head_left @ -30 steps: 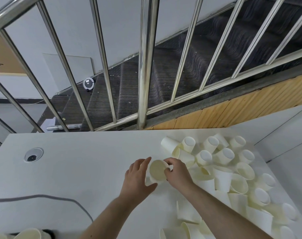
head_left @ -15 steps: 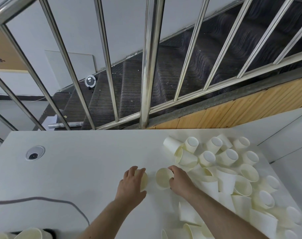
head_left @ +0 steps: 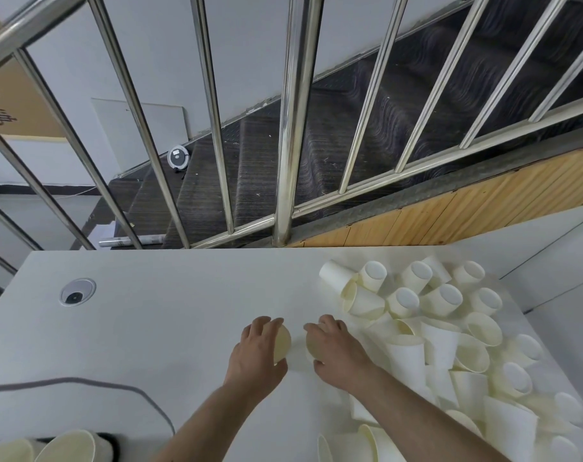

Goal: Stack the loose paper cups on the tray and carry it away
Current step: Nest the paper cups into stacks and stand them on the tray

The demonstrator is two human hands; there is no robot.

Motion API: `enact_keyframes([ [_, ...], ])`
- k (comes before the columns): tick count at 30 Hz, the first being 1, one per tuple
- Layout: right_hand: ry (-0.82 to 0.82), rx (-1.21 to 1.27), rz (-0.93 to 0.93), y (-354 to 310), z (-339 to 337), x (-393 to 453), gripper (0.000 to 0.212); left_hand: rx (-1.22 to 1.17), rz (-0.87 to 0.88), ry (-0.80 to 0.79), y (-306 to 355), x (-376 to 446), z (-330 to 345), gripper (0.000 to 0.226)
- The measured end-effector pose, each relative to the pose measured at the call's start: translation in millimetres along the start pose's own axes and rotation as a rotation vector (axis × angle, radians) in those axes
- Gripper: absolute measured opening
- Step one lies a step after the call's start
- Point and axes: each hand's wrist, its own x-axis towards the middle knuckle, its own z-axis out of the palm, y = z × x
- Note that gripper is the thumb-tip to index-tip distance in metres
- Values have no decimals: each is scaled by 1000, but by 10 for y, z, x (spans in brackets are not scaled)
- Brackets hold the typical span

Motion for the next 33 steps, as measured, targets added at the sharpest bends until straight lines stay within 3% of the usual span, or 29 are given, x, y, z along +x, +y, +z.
enact_keyframes([
  [17, 243, 108, -51, -396, -198, -947, 69, -83, 46, 145, 51, -782, -204, 68],
  [33, 258, 148, -156, -1252, 328, -2226, 69, -164, 55, 267, -247, -2708, -242, 67],
])
